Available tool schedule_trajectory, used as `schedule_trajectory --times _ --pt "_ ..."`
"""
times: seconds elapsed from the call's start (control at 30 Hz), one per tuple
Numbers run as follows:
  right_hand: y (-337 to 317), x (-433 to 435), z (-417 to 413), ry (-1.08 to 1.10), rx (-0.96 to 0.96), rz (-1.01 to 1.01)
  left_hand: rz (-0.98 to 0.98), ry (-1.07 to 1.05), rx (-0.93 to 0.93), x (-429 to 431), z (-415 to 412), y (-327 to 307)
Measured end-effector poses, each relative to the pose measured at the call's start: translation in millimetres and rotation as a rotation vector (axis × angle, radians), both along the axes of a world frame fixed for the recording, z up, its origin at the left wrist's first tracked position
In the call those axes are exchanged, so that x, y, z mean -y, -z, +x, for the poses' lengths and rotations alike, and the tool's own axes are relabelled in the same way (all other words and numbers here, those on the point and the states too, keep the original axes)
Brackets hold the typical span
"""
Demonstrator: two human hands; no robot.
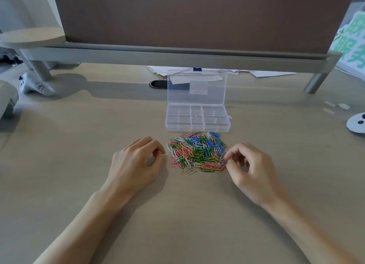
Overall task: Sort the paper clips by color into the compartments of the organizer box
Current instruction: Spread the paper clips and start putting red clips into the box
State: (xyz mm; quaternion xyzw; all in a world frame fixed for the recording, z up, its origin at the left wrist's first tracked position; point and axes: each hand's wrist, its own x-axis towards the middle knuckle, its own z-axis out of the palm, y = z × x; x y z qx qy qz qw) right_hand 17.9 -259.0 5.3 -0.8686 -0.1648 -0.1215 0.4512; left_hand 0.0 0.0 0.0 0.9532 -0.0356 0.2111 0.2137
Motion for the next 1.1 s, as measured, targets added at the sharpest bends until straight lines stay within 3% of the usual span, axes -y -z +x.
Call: schedule_trajectory --times 0.1,0.27,0.47,0.87,1.1 --pt "1.0 5.3 -2.3 -0.049 0.079 -0.193 0.063 0.084 -0.027 3.3 0.3 -3.8" --pt "6.1 4.6 -2.7 -0.063 0.095 -0.317 0.044 0.159 -0.048 0.6 -0.9 -3.5" --pt "9.8 4.3 1.0 -0.065 0.169 -0.327 0.065 0.236 -0.052 -0.9 -0.2 -2.6" --pt "11.7 1.5 4.0 -0.036 0.281 -0.387 -0.005 0.192 -0.051 -2.5 3.1 -0.8" --pt "9.1 1.0 2.3 -0.178 0.368 -0.374 -0.114 0.214 -0.105 -14.0 6.3 -3.9"
